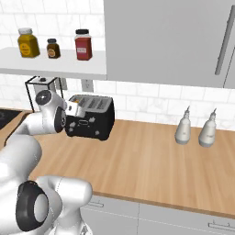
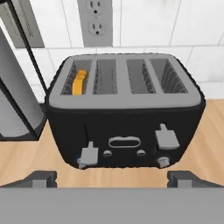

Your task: Start the toaster. Once the lever pops up, take the bread to the plate on the dining counter.

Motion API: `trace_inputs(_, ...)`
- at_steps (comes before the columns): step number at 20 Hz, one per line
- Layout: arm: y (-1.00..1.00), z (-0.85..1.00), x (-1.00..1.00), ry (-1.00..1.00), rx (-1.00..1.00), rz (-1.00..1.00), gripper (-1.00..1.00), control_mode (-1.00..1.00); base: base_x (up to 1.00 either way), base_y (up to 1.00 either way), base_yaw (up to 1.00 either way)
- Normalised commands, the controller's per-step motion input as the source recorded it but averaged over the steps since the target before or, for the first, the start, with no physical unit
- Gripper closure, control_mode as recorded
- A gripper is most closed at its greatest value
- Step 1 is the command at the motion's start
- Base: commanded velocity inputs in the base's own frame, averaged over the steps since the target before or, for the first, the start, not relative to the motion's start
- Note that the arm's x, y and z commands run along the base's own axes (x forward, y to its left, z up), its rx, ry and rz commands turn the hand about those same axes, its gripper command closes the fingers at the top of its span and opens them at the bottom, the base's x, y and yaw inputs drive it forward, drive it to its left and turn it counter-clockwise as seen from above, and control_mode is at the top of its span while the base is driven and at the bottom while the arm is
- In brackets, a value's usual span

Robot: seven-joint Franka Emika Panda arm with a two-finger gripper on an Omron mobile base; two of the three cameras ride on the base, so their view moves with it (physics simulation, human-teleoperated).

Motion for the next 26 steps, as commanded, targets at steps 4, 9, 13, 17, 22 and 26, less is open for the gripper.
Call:
trace_inputs(4, 0.04, 0.55, -0.24, -0.04, 0.01, 0.01, -1.0, -1.0, 0.0, 0.0, 0.0)
trace_inputs(9, 0.28, 0.41, -0.11, -0.1, 0.0, 0.0, -1.0, -1.0, 0.0, 0.0, 0.0)
trace_inputs(13, 0.33, 0.36, 0.0, -0.12, 0.0, 0.0, -1.0, -1.0, 0.0, 0.0, 0.0)
trace_inputs(17, 0.09, 0.02, 0.08, -0.08, 0.0, 0.0, -1.0, -1.0, 0.0, 0.0, 0.0)
trace_inputs(22, 0.01, -0.03, 0.19, -0.01, 0.0, 0.0, -1.0, -1.0, 0.0, 0.0, 0.0)
trace_inputs(26, 0.0, -0.18, 0.44, 0.0, 0.0, 0.0, -1.0, -1.0, 0.0, 0.0, 0.0)
